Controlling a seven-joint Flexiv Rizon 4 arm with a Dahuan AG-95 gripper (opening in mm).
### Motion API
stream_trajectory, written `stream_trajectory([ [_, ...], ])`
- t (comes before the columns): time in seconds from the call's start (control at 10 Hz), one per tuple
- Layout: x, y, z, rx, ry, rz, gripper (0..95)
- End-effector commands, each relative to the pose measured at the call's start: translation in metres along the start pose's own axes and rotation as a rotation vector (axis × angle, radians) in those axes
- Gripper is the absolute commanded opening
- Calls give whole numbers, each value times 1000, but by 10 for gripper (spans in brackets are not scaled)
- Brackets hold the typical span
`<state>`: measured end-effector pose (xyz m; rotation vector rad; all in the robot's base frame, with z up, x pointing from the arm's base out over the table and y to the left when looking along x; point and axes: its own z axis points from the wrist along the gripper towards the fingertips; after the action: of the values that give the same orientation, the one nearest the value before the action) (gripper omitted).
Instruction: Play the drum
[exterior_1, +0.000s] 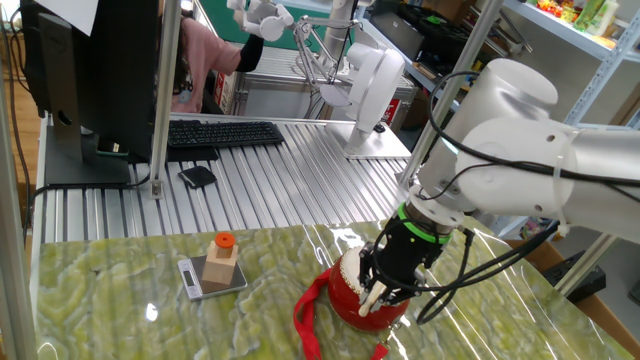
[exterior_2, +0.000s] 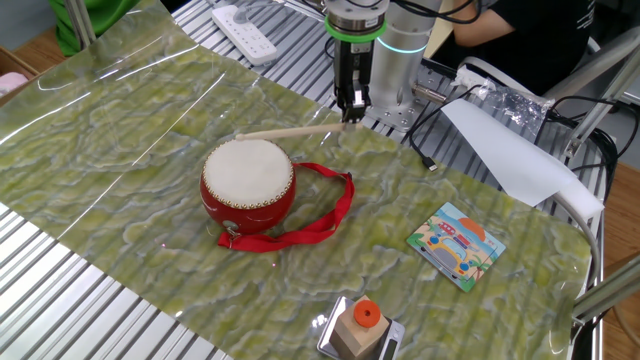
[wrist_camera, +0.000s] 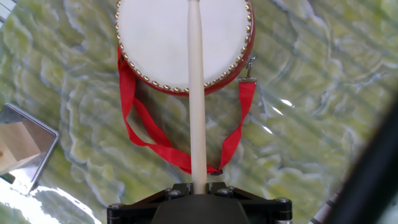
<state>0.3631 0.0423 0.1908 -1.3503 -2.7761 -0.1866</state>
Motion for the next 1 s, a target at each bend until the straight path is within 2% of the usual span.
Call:
stream_trajectory([
  [0.1, 1, 0, 0, -7, 10, 6, 0],
  [0.3, 0, 0, 0, -18, 23, 2, 0],
  [0.4, 0, 0, 0, -17, 22, 6, 0],
  [0.6, -3, 0, 0, -3, -5, 5, 0],
  [0.7, -5, 0, 0, -4, -9, 4, 0],
  [1.0, -7, -1, 1, -12, -1, -28, 0],
])
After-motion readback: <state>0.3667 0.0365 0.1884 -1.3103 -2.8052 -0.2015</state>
